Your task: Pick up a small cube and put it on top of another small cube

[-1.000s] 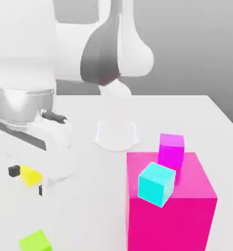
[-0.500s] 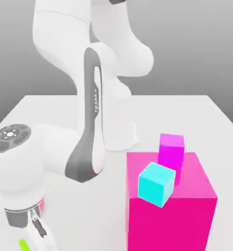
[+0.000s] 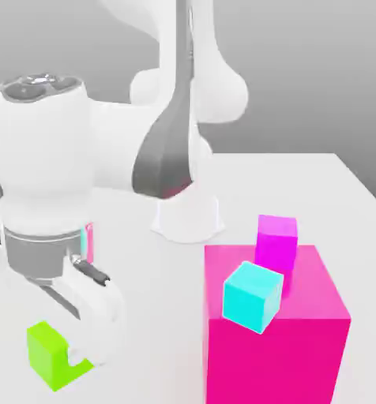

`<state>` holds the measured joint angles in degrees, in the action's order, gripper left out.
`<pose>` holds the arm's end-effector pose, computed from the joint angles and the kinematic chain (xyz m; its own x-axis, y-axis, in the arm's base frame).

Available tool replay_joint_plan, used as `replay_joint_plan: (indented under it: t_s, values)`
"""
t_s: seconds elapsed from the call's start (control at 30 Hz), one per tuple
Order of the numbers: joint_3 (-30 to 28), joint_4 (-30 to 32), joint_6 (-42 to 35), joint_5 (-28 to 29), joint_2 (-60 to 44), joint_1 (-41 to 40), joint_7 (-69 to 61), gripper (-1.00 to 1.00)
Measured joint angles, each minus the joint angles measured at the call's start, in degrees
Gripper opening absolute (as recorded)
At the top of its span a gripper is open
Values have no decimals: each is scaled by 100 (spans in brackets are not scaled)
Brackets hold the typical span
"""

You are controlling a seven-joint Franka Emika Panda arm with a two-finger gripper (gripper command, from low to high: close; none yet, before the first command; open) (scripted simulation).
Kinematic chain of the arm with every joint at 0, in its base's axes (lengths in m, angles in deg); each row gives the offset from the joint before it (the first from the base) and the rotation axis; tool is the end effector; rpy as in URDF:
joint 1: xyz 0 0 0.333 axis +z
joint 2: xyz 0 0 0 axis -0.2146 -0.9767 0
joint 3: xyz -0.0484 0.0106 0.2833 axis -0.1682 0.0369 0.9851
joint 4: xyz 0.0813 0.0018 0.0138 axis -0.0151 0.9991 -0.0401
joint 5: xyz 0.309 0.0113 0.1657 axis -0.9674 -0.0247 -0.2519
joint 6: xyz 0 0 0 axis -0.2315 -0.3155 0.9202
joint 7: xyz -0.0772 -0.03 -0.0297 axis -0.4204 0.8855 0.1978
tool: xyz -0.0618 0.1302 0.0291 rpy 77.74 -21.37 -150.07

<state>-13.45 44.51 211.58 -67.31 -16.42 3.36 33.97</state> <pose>0.5047 -0.0812 0.2825 0.1154 -0.9921 0.0484 -0.9897 -0.1190 -0.0790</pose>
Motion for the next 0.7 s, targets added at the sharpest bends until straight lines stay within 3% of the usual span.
replay_joint_plan:
  t_s: [0.43,0.57,0.6,0.7]
  values:
    - [887,712,-2335,-541,2595,1392,57,-100]
    - [981,1182,-1844,-635,2545,1489,-36,-100]
    - [997,1309,-1643,-638,2470,1491,-37,100]
    - [997,1309,-1643,-639,2470,1491,-38,100]
